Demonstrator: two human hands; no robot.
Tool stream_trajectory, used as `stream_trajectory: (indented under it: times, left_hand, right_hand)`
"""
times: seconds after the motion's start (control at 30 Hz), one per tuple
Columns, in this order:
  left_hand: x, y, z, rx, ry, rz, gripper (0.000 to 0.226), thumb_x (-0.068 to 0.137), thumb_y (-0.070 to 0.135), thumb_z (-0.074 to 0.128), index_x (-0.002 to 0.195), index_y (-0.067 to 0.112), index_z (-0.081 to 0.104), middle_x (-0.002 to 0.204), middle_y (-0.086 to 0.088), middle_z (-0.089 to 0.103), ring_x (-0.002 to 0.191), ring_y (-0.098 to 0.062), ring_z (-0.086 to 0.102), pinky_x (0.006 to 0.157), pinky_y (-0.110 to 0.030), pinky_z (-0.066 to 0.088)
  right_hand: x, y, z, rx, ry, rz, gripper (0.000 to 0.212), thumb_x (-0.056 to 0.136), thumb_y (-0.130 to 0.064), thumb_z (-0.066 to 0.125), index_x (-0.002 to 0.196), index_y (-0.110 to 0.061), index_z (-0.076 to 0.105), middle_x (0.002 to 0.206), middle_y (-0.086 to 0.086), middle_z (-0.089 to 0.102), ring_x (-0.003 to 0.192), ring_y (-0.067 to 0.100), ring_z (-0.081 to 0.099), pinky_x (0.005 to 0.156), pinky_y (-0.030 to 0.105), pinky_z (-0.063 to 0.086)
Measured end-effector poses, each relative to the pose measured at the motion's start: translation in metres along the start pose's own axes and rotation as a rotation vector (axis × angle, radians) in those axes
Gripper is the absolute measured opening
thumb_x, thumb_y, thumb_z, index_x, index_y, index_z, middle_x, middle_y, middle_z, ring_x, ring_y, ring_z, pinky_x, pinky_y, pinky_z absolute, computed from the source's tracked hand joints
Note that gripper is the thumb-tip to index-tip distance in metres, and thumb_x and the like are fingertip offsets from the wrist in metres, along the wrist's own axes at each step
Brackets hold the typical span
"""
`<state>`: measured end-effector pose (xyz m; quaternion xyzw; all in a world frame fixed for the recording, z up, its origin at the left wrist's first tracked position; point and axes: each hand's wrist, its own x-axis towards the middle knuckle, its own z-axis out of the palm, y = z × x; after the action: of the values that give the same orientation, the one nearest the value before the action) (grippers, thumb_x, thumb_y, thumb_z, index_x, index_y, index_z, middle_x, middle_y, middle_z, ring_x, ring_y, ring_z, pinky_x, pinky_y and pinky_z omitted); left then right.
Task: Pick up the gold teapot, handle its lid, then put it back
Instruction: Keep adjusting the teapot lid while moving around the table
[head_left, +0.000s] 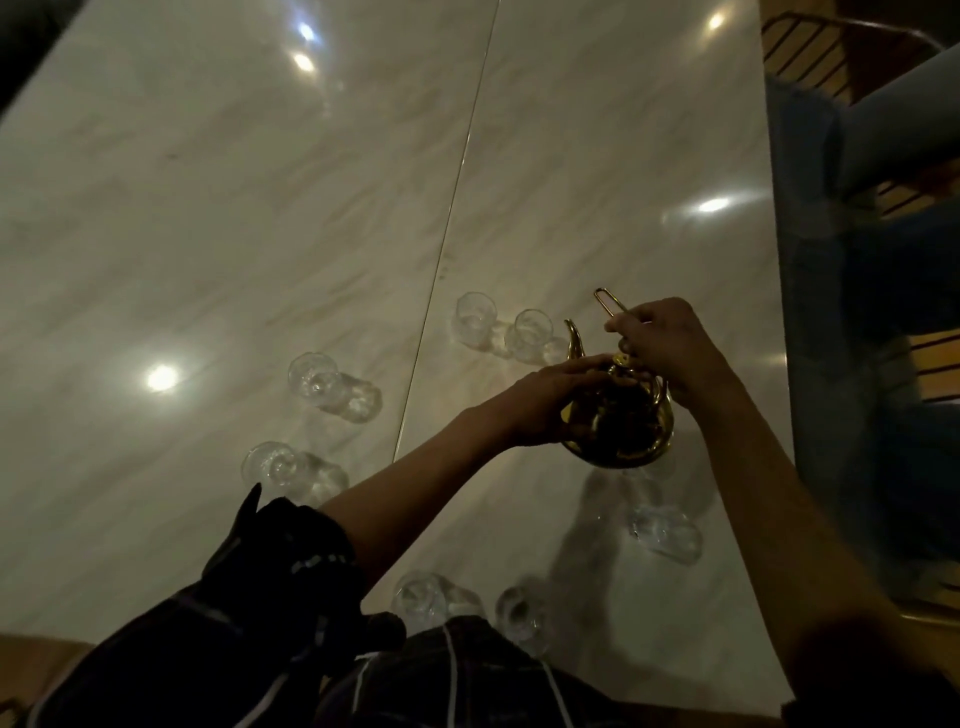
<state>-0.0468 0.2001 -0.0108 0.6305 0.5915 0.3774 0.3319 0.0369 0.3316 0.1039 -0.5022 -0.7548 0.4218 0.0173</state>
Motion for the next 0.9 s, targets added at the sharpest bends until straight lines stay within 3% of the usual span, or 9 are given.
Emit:
stream_trajectory:
  times: [0.3, 0.47, 0.6, 0.9]
  left_hand:
    - [0.009, 0.002, 0.001, -0.009, 0.01, 0.003, 0.072, 0.087, 0.019, 0.08, 0.151, 0.027, 0.049, 0.166, -0.002, 0.034, 0.139, -0.027, 0.052, 0.101, -0.05, 0.056]
    - [0.014, 0.007, 0.003, -0.003, 0.006, 0.006, 0.073, 0.087, 0.02, 0.081, 0.152, 0.027, 0.048, 0.166, -0.003, 0.033, 0.14, -0.027, 0.052, 0.102, -0.051, 0.056]
    - [0.016, 0.013, 0.004, -0.007, 0.031, 0.032, 0.071, 0.087, 0.021, 0.08, 0.151, 0.025, 0.049, 0.166, -0.003, 0.034, 0.139, -0.027, 0.052, 0.1, -0.051, 0.057]
    - [0.01, 0.034, 0.003, 0.0, 0.093, 0.043, 0.071, 0.088, 0.017, 0.079, 0.152, 0.023, 0.049, 0.166, -0.007, 0.034, 0.139, -0.029, 0.05, 0.101, -0.044, 0.055]
  right_hand:
    - [0.004, -0.003, -0.009, -0.035, -0.013, -0.018, 0.025, 0.091, -0.02, 0.06, 0.099, -0.001, 0.073, 0.074, 0.009, 0.063, 0.066, 0.019, 0.06, 0.057, 0.03, 0.048]
    - [0.001, -0.005, -0.017, -0.052, -0.013, -0.026, 0.023, 0.091, -0.02, 0.06, 0.098, -0.002, 0.072, 0.073, 0.009, 0.062, 0.062, 0.017, 0.058, 0.051, 0.026, 0.044]
    - [0.0, -0.007, -0.023, -0.069, -0.012, -0.046, 0.025, 0.09, -0.021, 0.062, 0.099, 0.0, 0.072, 0.076, 0.012, 0.064, 0.067, 0.019, 0.06, 0.056, 0.029, 0.047]
    - [-0.006, -0.013, -0.033, -0.126, -0.009, -0.093, 0.025, 0.088, -0.025, 0.062, 0.096, -0.005, 0.075, 0.078, 0.011, 0.067, 0.071, 0.022, 0.064, 0.062, 0.033, 0.051]
